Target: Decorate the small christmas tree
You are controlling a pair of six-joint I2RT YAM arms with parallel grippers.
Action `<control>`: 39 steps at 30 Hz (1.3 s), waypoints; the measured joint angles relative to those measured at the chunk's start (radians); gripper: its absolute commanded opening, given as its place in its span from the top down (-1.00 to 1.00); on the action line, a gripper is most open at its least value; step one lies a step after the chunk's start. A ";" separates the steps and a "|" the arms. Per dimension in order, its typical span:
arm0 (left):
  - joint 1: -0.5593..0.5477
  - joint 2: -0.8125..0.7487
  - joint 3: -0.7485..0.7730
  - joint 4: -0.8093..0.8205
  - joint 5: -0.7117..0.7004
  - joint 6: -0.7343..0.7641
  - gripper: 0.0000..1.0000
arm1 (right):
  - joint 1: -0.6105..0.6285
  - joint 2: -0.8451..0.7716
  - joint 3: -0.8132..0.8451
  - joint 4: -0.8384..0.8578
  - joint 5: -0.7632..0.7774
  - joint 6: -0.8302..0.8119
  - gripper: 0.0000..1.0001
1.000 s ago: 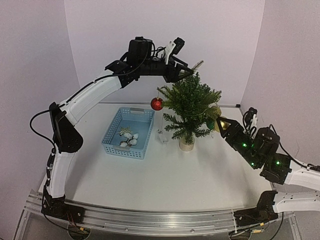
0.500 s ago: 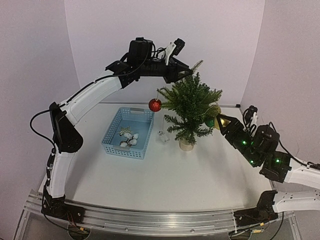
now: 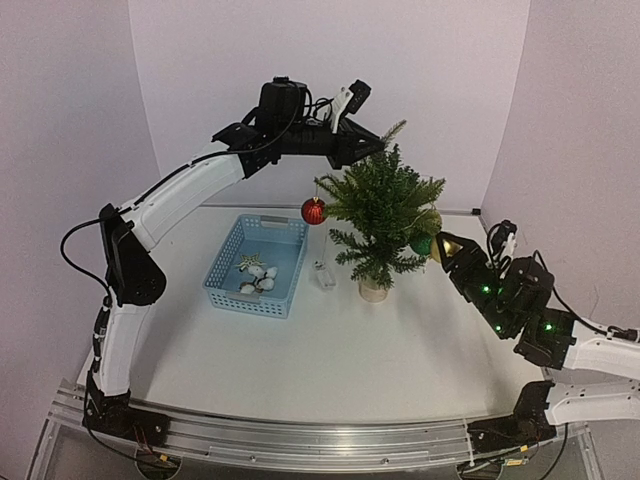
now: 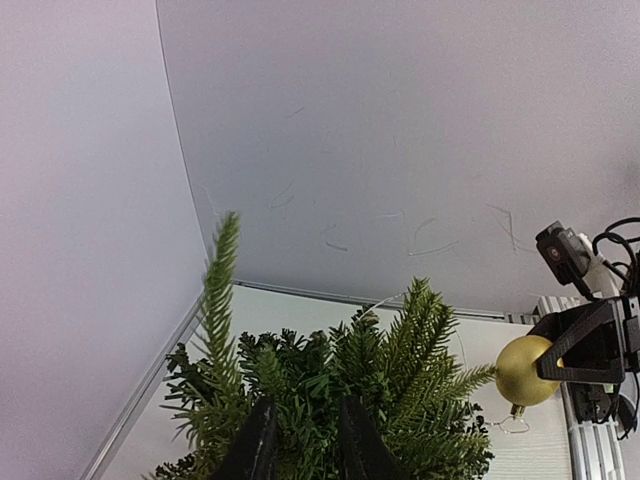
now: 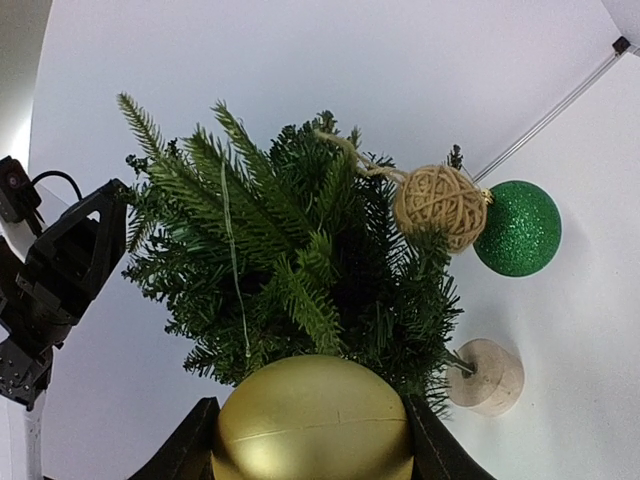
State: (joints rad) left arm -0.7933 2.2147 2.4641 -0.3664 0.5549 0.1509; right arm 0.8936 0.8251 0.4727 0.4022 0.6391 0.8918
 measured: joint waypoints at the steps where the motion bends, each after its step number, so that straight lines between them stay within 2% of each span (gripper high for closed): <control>1: 0.000 0.000 0.000 0.000 0.000 0.000 0.66 | 0.000 0.011 -0.010 0.023 0.000 0.008 0.77; 5: 0.000 0.000 0.000 0.000 0.001 0.000 0.76 | 0.000 0.014 -0.056 0.073 -0.009 0.038 0.82; 12: 0.000 0.000 0.000 0.001 0.003 -0.001 1.00 | 0.000 -0.098 -0.084 0.113 -0.017 0.032 0.82; 16: 0.000 0.000 0.000 0.001 0.003 -0.002 1.00 | 0.000 -0.100 -0.081 0.130 -0.018 0.018 0.83; 24: 0.000 0.000 0.000 0.001 0.004 -0.001 1.00 | -0.006 -0.003 -0.073 0.135 -0.016 0.006 0.86; 39: 0.000 0.000 0.000 0.001 0.015 0.009 1.00 | -0.040 -0.024 -0.061 0.167 -0.007 -0.035 0.88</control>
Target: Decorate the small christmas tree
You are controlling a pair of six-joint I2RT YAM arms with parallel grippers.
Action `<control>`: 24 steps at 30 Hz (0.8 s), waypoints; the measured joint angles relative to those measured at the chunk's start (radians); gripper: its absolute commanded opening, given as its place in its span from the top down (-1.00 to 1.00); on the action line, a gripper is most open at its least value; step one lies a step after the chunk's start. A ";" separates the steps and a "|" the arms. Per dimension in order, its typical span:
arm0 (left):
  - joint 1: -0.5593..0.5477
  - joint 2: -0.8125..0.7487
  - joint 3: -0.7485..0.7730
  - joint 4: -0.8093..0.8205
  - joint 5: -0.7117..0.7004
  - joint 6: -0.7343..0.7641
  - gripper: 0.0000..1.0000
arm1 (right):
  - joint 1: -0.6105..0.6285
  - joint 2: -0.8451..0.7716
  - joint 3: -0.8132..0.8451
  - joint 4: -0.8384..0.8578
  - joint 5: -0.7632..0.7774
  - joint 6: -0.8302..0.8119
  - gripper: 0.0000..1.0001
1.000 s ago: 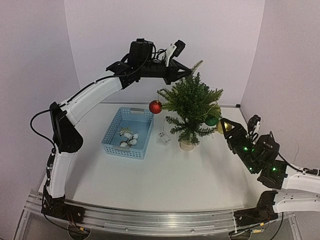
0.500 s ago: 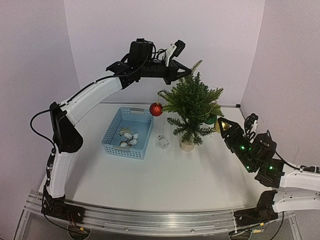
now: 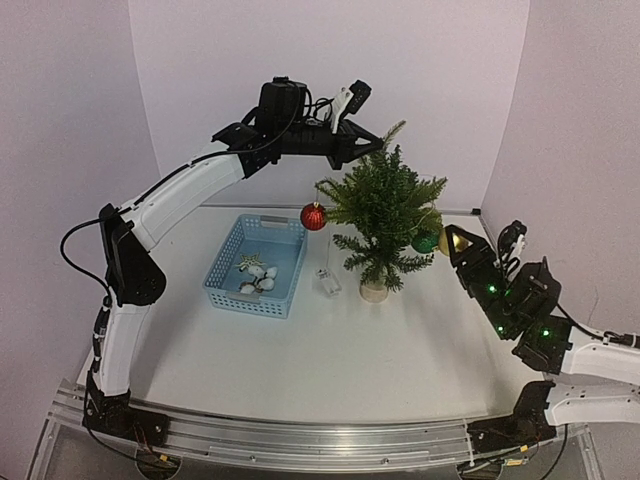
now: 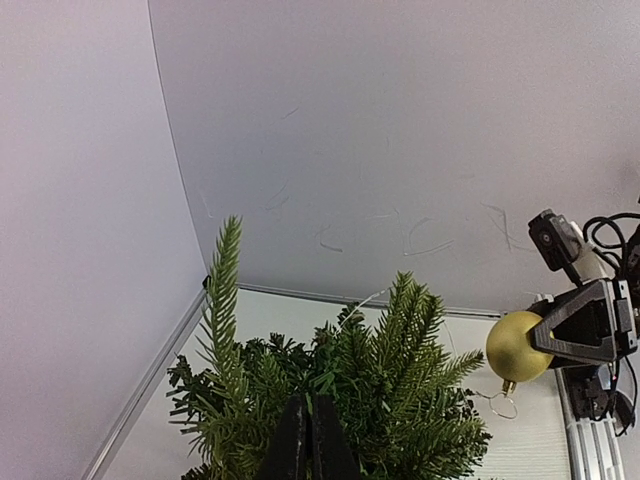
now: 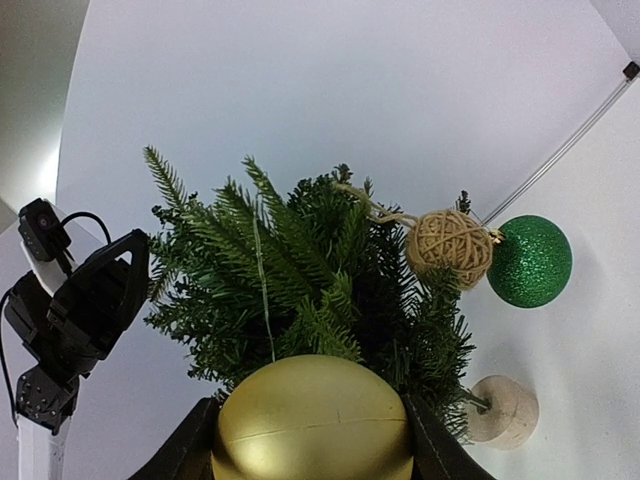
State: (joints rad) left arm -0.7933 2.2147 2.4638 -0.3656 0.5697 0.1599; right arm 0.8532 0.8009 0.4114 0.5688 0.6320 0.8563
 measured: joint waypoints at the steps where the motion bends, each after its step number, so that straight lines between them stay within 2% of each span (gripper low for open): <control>1: 0.000 0.000 0.000 0.000 0.002 0.000 1.00 | -0.007 0.006 0.000 0.002 -0.002 -0.001 0.89; 9: 0.000 0.000 0.000 -0.001 0.005 0.006 1.00 | -0.096 0.082 0.001 0.021 -0.090 0.013 0.94; 24: 0.000 0.000 -0.002 0.000 0.007 0.009 1.00 | -0.125 0.068 0.021 0.042 -0.181 0.000 1.00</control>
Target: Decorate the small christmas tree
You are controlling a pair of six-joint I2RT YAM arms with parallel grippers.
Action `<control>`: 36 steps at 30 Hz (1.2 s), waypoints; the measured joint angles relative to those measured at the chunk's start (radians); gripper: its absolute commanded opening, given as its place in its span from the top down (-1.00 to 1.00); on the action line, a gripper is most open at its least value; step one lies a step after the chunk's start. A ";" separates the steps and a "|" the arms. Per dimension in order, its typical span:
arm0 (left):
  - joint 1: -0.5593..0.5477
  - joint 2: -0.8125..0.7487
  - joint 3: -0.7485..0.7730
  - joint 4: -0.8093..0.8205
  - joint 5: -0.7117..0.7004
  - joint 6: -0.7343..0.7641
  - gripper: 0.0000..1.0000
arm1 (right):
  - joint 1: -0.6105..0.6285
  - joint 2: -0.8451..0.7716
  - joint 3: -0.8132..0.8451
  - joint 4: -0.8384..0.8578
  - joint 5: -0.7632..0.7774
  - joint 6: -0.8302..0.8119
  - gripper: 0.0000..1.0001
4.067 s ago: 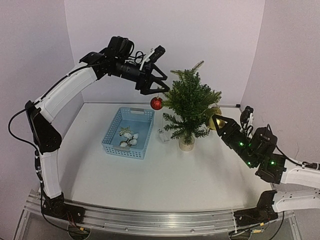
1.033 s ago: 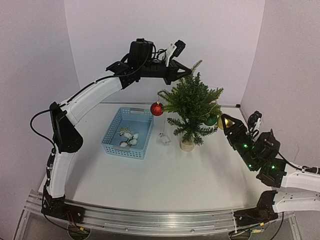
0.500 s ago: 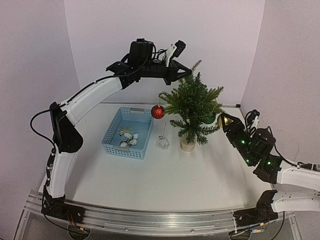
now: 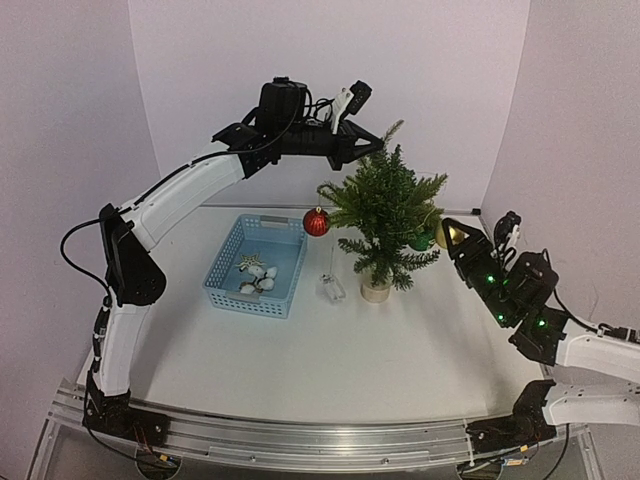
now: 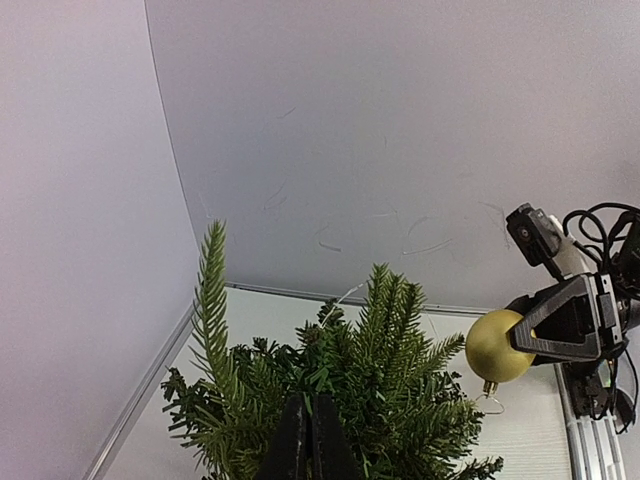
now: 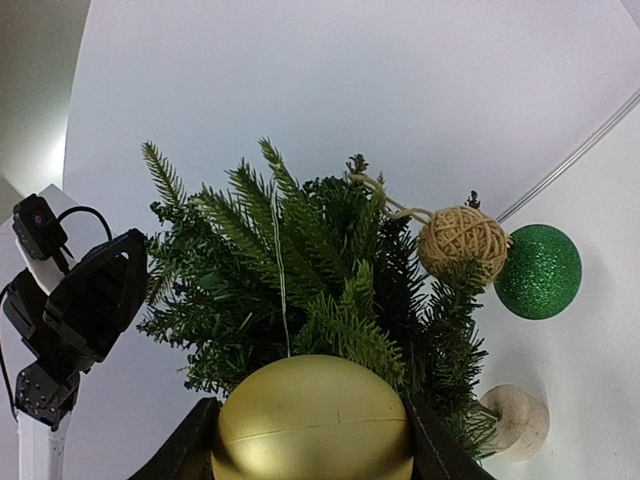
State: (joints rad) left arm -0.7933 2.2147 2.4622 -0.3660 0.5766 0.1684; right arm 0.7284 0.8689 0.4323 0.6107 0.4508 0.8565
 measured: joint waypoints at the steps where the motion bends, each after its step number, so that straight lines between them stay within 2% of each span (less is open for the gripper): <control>1: 0.000 0.000 0.000 0.000 0.000 0.000 1.00 | -0.002 -0.003 0.000 0.001 0.001 -0.004 1.00; 10: 0.000 0.000 0.000 0.000 0.000 0.014 1.00 | -0.011 -0.032 -0.013 0.012 0.032 -0.029 1.00; 19: 0.000 0.000 -0.002 0.000 0.000 0.016 1.00 | -0.013 0.018 -0.034 0.026 0.044 -0.024 1.00; 29: 0.000 0.000 -0.002 0.000 0.000 0.018 1.00 | -0.021 -0.067 -0.107 0.034 0.081 -0.024 1.00; 36: 0.000 0.000 -0.002 0.000 0.002 0.019 1.00 | -0.022 -0.046 -0.107 0.040 0.105 -0.024 1.00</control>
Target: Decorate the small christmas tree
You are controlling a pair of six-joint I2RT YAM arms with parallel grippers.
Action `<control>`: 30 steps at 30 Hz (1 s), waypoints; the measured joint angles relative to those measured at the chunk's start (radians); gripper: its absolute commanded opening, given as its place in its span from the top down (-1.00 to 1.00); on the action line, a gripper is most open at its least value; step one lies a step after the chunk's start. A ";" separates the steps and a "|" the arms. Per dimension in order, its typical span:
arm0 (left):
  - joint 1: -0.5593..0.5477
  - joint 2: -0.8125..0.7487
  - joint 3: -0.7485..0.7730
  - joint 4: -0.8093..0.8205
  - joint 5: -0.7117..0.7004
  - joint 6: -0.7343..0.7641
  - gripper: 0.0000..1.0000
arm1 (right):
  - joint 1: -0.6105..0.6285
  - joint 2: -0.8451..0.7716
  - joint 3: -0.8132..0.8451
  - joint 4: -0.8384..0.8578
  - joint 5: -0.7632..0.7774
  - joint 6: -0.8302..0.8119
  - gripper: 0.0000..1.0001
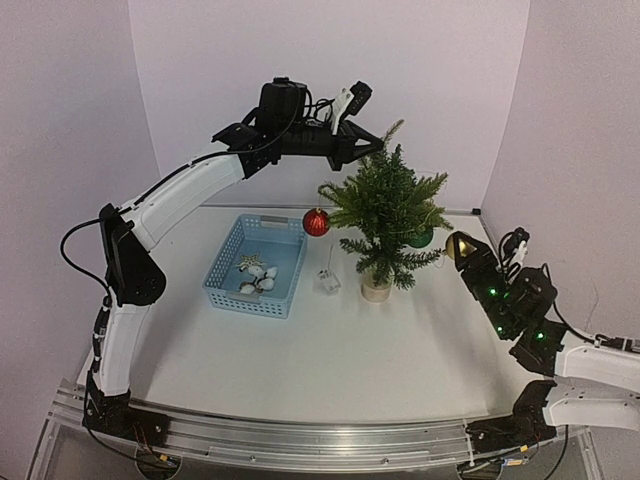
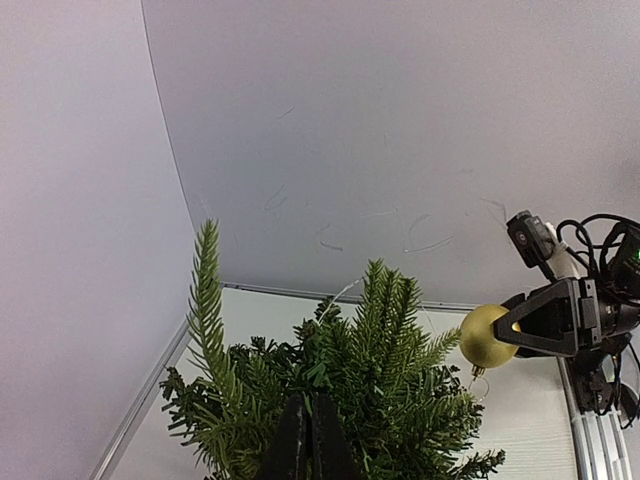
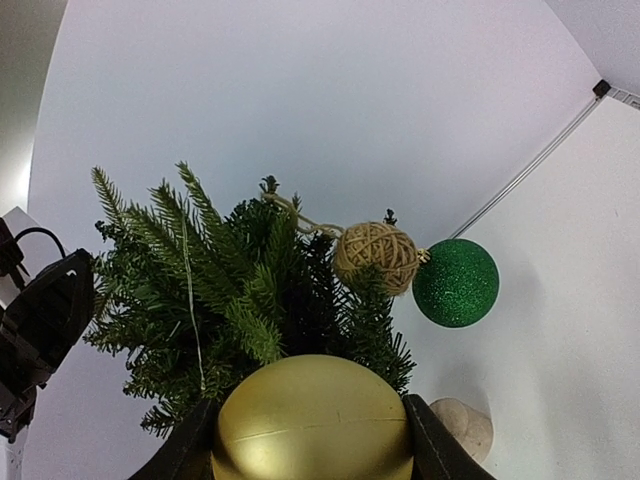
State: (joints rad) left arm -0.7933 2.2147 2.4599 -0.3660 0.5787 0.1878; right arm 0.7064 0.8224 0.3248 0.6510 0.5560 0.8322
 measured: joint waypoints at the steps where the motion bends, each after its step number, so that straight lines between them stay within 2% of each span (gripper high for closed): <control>1: 0.000 0.000 0.000 0.000 0.002 0.000 1.00 | -0.002 0.002 0.000 0.000 0.002 0.000 1.00; 20: 0.000 0.000 -0.001 0.000 0.005 0.006 1.00 | -0.078 0.125 0.000 0.146 -0.081 0.032 1.00; 30: 0.000 0.000 -0.002 0.000 0.010 0.005 1.00 | -0.089 -0.011 -0.056 0.177 -0.145 0.087 1.00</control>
State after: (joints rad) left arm -0.7933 2.2147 2.4584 -0.3656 0.5883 0.1930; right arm 0.6174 0.8110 0.2685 0.8282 0.4106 0.9188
